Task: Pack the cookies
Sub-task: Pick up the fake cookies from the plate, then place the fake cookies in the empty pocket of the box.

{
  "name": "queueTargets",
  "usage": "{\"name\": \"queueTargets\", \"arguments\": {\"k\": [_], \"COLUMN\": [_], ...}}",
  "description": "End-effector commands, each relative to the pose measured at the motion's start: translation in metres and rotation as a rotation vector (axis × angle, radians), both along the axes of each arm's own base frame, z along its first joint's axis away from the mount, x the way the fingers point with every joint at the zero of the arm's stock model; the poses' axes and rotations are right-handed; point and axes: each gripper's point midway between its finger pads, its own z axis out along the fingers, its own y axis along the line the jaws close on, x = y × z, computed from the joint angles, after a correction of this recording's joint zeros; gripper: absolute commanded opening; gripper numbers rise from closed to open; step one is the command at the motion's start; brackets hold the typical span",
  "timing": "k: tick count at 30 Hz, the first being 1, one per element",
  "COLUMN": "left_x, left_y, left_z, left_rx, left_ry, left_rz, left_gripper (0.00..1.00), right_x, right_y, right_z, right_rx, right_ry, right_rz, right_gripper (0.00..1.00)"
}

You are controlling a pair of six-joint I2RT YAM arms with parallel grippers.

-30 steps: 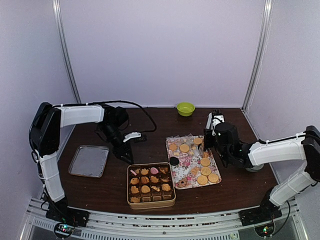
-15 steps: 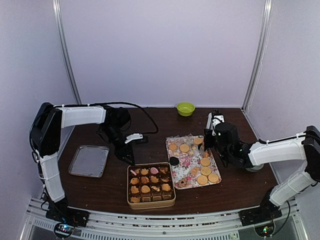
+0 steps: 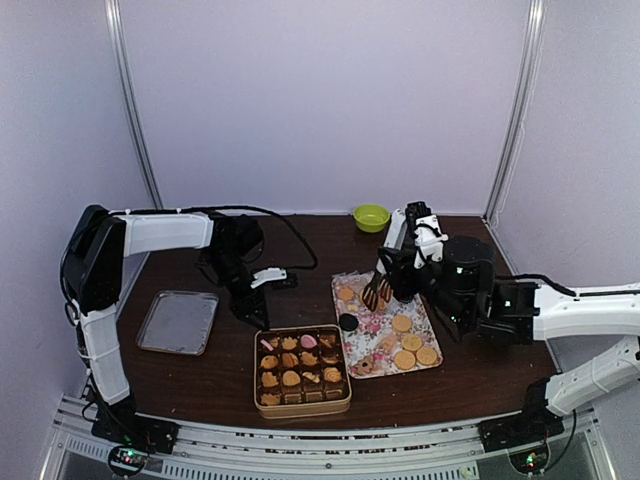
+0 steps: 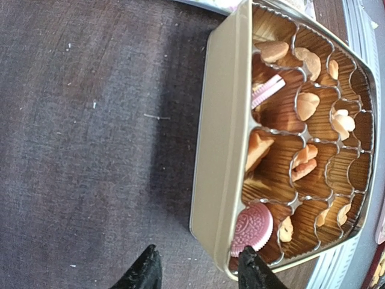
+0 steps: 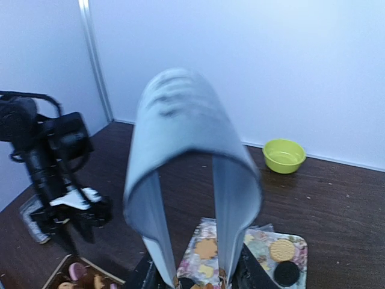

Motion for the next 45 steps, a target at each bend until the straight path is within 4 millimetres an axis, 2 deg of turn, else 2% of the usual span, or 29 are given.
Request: {"name": "queueTargets", "arguments": {"k": [1, 4, 8, 12, 18, 22, 28, 38, 45], "left_x": [0.005, 0.006, 0.006, 0.007, 0.004, 0.005, 0.007, 0.004, 0.005], "left_y": [-0.002, -0.002, -0.002, -0.002, 0.002, 0.002, 0.004, 0.006, 0.007], "left_z": [-0.006, -0.008, -0.008, -0.006, -0.004, -0.001, 0.002, 0.004, 0.007], "left_rx": [0.006, 0.012, 0.011, 0.012, 0.021, 0.017, 0.015, 0.015, 0.013], "left_ry": [-0.018, -0.016, -0.014, -0.015, -0.017, -0.022, -0.025, -0.027, -0.033], "left_rz": [0.002, 0.004, 0.006, 0.010, 0.006, 0.008, 0.011, 0.011, 0.014], "left_gripper": [0.46, 0.46, 0.46, 0.45, 0.46, 0.47, 0.48, 0.52, 0.54], "right_x": [-0.051, -0.085, -0.118, -0.136, -0.150, -0.160, -0.163, -0.161, -0.159], "right_y": [0.046, 0.082, 0.126, 0.156, 0.183, 0.194, 0.195, 0.198, 0.198], "right_z": [0.016, 0.020, 0.024, 0.023, 0.012, 0.005, 0.003, -0.002, 0.000], "right_rx": [-0.006, 0.011, 0.032, 0.025, 0.012, 0.008, 0.009, 0.013, 0.015], "right_ry": [-0.005, 0.006, 0.024, 0.028, 0.048, 0.069, 0.078, 0.083, 0.074], "right_rz": [0.187, 0.337, 0.523, 0.620, 0.699, 0.742, 0.751, 0.738, 0.728], "right_gripper": [0.23, 0.24, 0.24, 0.24, 0.24, 0.24, 0.25, 0.38, 0.41]}}
